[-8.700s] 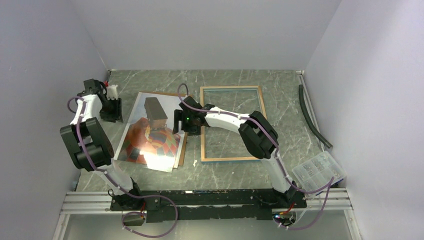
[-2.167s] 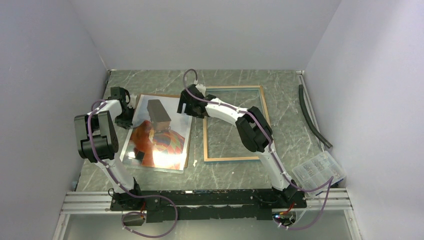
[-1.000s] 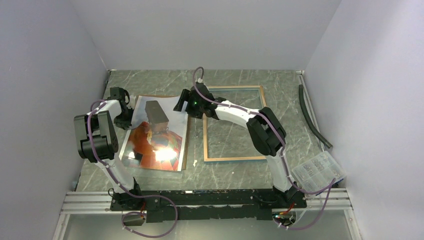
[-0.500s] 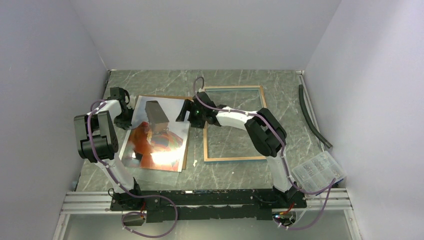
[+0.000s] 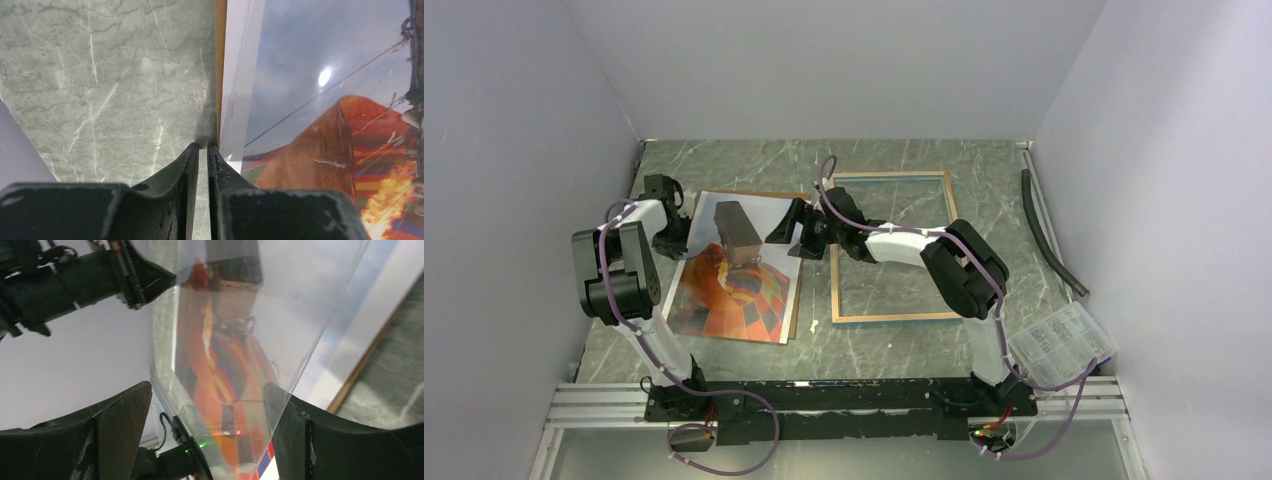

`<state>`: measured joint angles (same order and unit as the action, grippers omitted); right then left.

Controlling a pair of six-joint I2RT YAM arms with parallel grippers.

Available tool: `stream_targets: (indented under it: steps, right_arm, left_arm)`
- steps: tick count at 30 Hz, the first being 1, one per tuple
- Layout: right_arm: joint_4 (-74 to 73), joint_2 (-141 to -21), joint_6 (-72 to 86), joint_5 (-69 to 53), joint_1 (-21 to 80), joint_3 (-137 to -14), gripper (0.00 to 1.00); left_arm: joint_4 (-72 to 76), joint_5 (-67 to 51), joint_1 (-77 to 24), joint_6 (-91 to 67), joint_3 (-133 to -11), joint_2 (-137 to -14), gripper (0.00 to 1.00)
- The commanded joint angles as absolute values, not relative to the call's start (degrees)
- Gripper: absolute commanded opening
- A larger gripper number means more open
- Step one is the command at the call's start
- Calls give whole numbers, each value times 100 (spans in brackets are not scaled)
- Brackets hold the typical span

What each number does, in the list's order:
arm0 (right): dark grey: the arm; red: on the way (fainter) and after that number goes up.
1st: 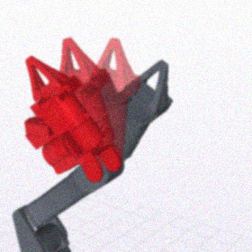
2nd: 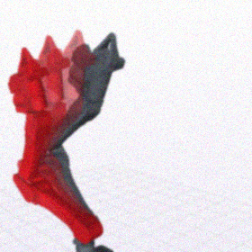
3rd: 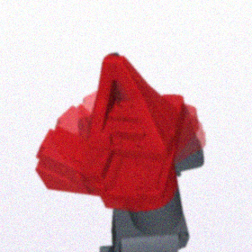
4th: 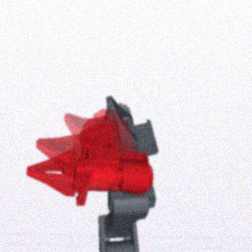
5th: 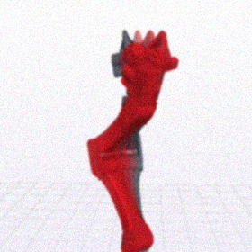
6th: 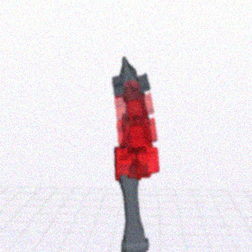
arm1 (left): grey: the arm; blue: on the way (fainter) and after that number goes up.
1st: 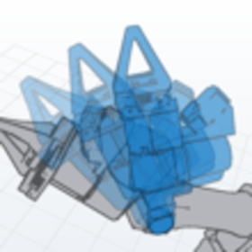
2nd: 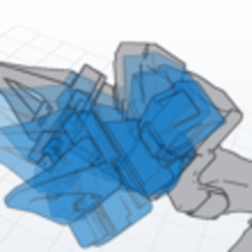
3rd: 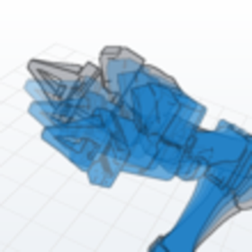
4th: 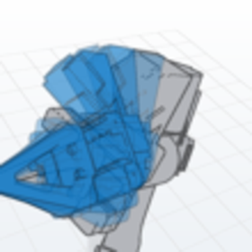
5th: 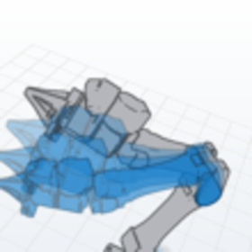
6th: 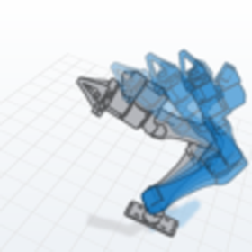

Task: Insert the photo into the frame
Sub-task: Pick up the photo frame item at the center of the board.

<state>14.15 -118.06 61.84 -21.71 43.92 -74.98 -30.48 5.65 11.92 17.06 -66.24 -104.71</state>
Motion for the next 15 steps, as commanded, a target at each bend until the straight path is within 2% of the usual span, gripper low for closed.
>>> stream_targets:
  steps: [1, 5, 10, 11, 15]
  right_arm:
    - [2343, -11599, 6481, -2615, 4417, -7503, 86]
    - [2655, -11711, 6639, -2716, 4421, -7535, 86]
    - [1973, -11768, 6436, -2355, 4464, -7726, 82]
    - [1819, -11730, 6349, -2250, 4467, -7734, 79]
    - [1202, -11530, 6069, -1833, 4459, -7795, 51]
  left_arm:
    - [-3313, 145, 1119, 1590, -6583, -10481, 18]
    - [-3324, 123, 1127, 1571, -6596, -10477, 18]
    - [-3337, 137, 1130, 1586, -6613, -10451, 18]
    - [-3364, 126, 1132, 1583, -6628, -10445, 18]
    - [-3531, 55, 1150, 1560, -6765, -10381, 18]
